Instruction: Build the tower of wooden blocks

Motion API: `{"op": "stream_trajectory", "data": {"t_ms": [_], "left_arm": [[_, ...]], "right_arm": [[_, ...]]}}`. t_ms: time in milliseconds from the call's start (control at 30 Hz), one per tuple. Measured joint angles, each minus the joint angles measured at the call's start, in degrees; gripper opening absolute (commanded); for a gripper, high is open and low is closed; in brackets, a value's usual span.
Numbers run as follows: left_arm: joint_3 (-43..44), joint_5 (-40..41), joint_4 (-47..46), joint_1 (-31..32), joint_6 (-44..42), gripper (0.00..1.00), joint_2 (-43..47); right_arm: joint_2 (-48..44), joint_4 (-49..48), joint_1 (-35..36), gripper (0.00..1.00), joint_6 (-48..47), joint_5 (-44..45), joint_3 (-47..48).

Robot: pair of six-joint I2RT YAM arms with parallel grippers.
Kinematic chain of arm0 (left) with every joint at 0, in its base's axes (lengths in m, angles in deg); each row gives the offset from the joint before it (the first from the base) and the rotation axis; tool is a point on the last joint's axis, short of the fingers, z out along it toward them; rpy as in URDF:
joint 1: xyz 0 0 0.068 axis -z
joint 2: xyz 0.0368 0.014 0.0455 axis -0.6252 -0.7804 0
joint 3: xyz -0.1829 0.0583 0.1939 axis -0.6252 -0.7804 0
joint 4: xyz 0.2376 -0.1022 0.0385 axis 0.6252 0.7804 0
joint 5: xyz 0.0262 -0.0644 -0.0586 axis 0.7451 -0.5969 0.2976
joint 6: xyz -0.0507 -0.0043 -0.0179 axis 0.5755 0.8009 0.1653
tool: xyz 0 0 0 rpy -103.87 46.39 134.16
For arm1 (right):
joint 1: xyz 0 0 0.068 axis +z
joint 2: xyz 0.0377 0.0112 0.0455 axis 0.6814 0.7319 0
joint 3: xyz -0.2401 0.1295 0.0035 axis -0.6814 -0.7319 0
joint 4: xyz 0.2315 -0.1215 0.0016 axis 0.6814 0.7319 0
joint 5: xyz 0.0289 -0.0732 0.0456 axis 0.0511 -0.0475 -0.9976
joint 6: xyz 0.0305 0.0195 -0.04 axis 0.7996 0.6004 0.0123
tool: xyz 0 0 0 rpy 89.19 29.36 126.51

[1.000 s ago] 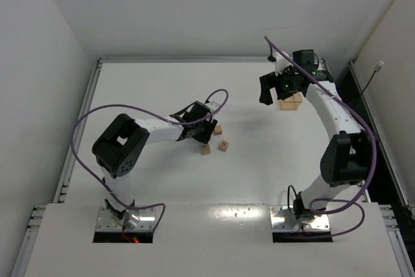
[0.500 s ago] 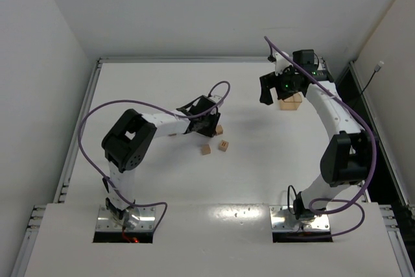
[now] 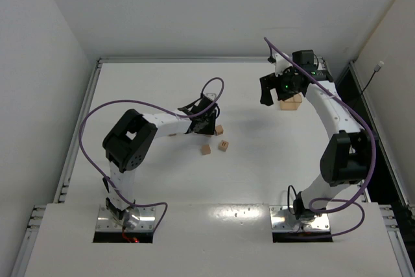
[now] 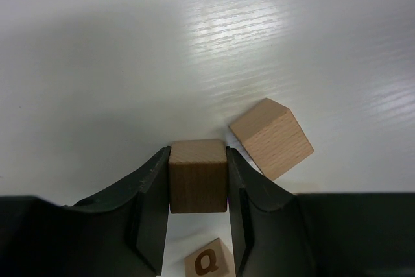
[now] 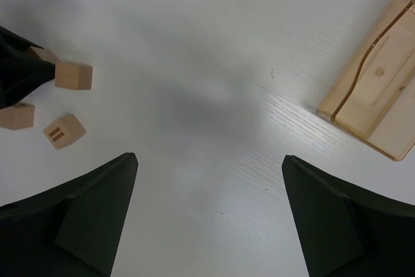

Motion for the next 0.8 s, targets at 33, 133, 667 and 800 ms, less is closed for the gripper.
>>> {"op": "stream_trajectory", "data": {"t_ms": [33, 133, 667, 800], "left_arm": [[0.0, 0.4, 0.1, 0.0, 0.9, 0.00, 0.0], [0.0, 1.0, 0.2, 0.0, 2.6, 0.00, 0.0], [0.0, 3.9, 0.6, 0.0, 5.8, 0.25, 0.0], [-0.3, 4.0, 0.3, 0.0, 5.7, 0.43, 0.0]], "right_arm": [[0.1, 0.0, 0.0, 0.91, 0.0, 0.0, 0.0], [0.5, 0.1, 0.0, 0.91, 0.0, 0.0, 0.0], [0.8, 0.4, 0.0, 0.91, 0.0, 0.1, 0.2], [0.8, 0.4, 0.0, 0.91, 0.0, 0.1, 0.2]]}}
